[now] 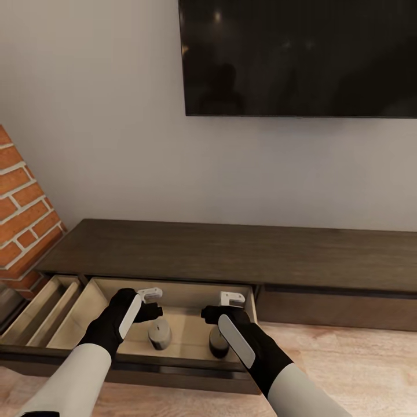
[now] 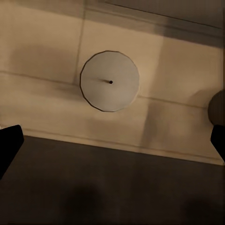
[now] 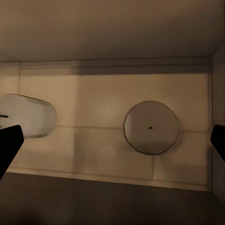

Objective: Place each of the two pumpkins and all three candles from the living room inside a cabinet in the living room (use any cabinet), then make sure every cabinet is closed, and position the cauldron so it is next to a table in the living room.

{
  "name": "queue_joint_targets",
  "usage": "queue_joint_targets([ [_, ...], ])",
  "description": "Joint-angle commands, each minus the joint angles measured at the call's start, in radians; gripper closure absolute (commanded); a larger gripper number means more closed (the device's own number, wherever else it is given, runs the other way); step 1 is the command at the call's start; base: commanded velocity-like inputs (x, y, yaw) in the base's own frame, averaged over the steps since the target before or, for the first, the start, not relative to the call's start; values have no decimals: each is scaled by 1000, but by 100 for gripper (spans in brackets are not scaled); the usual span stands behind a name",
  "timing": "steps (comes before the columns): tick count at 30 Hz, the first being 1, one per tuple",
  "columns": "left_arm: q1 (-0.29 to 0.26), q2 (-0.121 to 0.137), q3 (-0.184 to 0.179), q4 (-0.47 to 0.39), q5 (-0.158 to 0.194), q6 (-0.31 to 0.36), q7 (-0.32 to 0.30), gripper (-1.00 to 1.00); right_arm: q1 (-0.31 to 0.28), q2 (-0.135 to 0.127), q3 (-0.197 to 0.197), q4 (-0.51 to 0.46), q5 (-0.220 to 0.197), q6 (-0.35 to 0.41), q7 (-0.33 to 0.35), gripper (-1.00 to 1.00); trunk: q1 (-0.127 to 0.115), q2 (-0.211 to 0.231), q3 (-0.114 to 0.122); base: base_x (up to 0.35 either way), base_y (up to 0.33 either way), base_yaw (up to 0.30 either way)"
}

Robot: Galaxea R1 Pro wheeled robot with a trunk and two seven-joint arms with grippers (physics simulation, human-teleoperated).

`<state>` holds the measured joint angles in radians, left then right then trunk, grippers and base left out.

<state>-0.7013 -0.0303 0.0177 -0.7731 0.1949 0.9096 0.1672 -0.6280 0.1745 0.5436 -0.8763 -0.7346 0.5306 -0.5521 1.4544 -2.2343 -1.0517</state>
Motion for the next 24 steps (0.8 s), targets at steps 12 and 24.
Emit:
queue_joint_targets([
  [12,0,0,0,0,0,0,0,-100,0,0,-1,0,0,0,0,-100,-46,84,38,0,0,0],
  [24,0,0,-1,0,0,0,0,-100,0,0,-1,0,0,0,1,-100,-92,168,75,-61,0,0],
])
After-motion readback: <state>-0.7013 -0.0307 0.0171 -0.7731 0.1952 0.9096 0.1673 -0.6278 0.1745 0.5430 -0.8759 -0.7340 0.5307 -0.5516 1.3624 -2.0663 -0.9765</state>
